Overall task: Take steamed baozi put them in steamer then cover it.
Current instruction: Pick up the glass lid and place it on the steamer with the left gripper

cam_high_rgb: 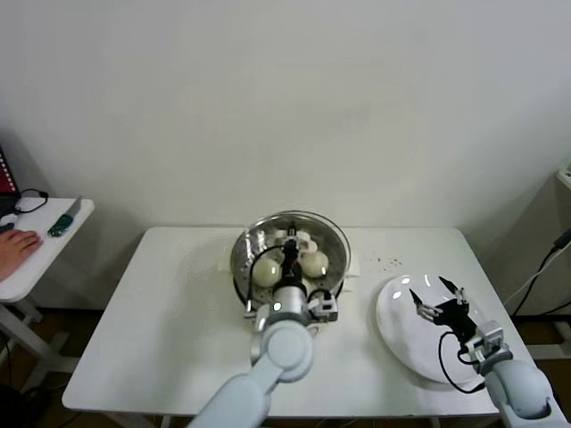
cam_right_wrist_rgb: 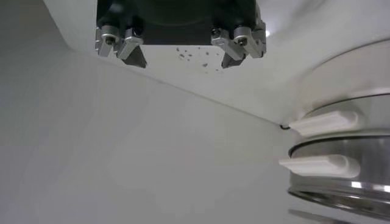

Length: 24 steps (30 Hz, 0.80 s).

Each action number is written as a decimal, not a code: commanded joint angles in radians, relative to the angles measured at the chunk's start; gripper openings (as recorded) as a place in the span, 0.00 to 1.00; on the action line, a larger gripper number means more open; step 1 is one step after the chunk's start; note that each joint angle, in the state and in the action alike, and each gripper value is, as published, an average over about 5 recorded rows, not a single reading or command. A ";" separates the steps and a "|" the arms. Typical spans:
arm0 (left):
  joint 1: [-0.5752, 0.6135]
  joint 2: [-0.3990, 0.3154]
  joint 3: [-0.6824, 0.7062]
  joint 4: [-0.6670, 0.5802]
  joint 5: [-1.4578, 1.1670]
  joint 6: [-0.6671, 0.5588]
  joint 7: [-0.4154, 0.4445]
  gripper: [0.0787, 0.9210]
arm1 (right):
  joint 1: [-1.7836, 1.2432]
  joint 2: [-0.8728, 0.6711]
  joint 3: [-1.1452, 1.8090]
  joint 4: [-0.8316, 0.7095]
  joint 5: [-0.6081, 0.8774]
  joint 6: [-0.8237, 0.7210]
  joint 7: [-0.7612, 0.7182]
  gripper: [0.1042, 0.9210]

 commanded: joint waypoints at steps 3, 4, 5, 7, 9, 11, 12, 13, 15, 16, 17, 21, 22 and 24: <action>-0.015 -0.014 0.001 0.065 -0.038 0.049 -0.045 0.08 | -0.004 0.006 0.006 0.000 -0.005 0.005 -0.002 0.88; -0.018 -0.010 0.002 0.069 -0.041 0.049 -0.045 0.08 | -0.004 0.006 0.007 -0.001 -0.005 0.006 -0.003 0.88; -0.021 -0.006 0.002 0.072 -0.043 0.049 -0.045 0.08 | -0.004 0.007 0.008 -0.001 -0.005 0.006 -0.003 0.88; -0.025 -0.001 -0.001 0.076 -0.044 0.049 -0.043 0.08 | -0.007 0.007 0.010 -0.001 -0.005 0.006 -0.004 0.88; -0.025 0.006 -0.003 0.075 -0.040 0.049 -0.040 0.08 | -0.009 0.006 0.011 -0.001 -0.005 0.007 -0.006 0.88; -0.019 0.012 -0.008 0.071 -0.034 0.049 -0.035 0.08 | -0.010 0.005 0.012 -0.003 -0.006 0.009 -0.008 0.88; -0.015 0.013 -0.012 0.069 -0.030 0.049 -0.034 0.08 | -0.010 0.005 0.013 -0.004 -0.006 0.010 -0.009 0.88; -0.011 0.014 -0.015 0.067 -0.027 0.049 -0.033 0.08 | -0.010 0.004 0.013 -0.005 -0.006 0.010 -0.011 0.88; -0.004 0.015 -0.019 0.063 -0.021 0.049 -0.032 0.08 | -0.009 0.005 0.013 -0.006 -0.006 0.012 -0.012 0.88; -0.002 0.016 -0.021 0.062 -0.017 0.049 -0.032 0.08 | -0.008 0.005 0.012 -0.007 -0.006 0.012 -0.013 0.88; 0.000 0.017 -0.023 0.062 -0.015 0.049 -0.032 0.08 | -0.007 0.006 0.011 -0.007 -0.007 0.012 -0.013 0.88; 0.003 0.022 -0.026 0.061 -0.019 0.049 -0.033 0.08 | -0.004 0.009 0.008 -0.008 -0.009 0.013 -0.015 0.88; 0.003 0.023 -0.026 0.061 -0.023 0.049 -0.035 0.08 | -0.004 0.010 0.008 -0.009 -0.010 0.013 -0.015 0.88; 0.003 0.023 -0.024 0.062 -0.030 0.049 -0.041 0.08 | -0.003 0.011 0.008 -0.009 -0.011 0.014 -0.016 0.88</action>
